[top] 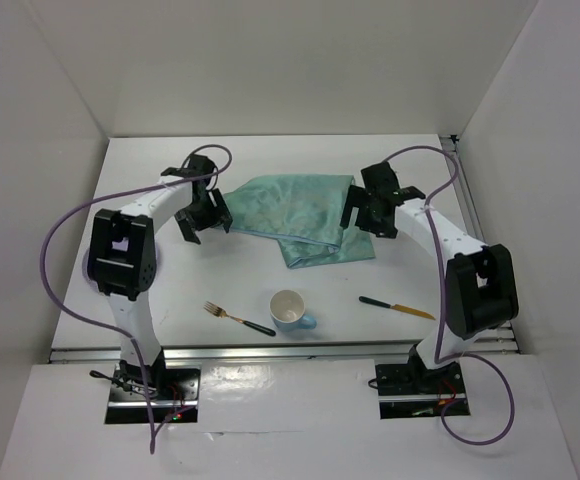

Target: Set the dinner table for one person

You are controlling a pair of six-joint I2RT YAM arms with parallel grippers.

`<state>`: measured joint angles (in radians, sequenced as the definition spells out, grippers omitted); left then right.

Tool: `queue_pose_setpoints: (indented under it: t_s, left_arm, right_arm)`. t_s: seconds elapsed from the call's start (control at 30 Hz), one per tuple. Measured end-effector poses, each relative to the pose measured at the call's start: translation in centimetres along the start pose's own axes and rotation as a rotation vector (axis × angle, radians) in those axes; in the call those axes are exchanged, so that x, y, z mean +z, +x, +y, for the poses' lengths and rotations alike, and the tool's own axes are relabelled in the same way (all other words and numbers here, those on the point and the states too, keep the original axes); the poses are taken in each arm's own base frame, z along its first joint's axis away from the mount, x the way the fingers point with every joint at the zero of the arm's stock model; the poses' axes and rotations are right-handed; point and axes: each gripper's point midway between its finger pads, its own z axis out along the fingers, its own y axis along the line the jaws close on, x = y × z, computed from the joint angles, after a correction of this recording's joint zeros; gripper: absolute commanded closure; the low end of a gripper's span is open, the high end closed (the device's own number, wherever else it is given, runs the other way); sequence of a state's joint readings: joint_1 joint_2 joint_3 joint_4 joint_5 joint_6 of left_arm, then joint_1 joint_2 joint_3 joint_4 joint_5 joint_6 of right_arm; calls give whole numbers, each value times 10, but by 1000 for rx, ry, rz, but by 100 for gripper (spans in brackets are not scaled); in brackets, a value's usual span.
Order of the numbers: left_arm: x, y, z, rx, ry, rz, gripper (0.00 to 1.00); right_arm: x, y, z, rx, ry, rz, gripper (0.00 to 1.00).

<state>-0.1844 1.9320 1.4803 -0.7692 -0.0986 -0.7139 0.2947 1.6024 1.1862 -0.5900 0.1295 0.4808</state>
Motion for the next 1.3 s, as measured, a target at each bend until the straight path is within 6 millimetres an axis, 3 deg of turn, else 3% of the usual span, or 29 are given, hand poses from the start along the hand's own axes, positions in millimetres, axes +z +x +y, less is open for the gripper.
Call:
queue_pose_setpoints:
  t_s: [0.13,0.47,0.57,0.63,0.67,0.73,0.87,1.07,1.3]
  left_arm:
    - [21,-7,0,-95,-23,26,9]
    - [45,-46,-21,-196,1,-14,13]
    - [50,-56,-28,-200,2,-17,22]
    - [53,-62,-32,-199,5,-21,36]
    - [54,-65,-34,-200,8,-25,61]
    - [57,-67,-36,-197,10,-25,100]
    - [53,-70,-38,-180,13,-23,100]
    - [26,-76,-42,-117,50,-46,100]
    - [-59,-101,-72,-50,211,-174,100]
  right_arm:
    - [-3,5,-1,-4,-7,6,0]
    - [-13,10,-4,-3,-18,-4,0]
    - [-12,17,-8,-3,-15,7,0]
    - [-11,27,-11,1,-12,29,0]
    - [-10,33,-13,5,-11,43,0]
    - [-8,41,-14,15,-12,66,0]
    - [-4,59,-16,33,-17,116,0]
    - [-2,65,-9,69,-52,143,2]
    - [2,70,30,108,-207,174,9]
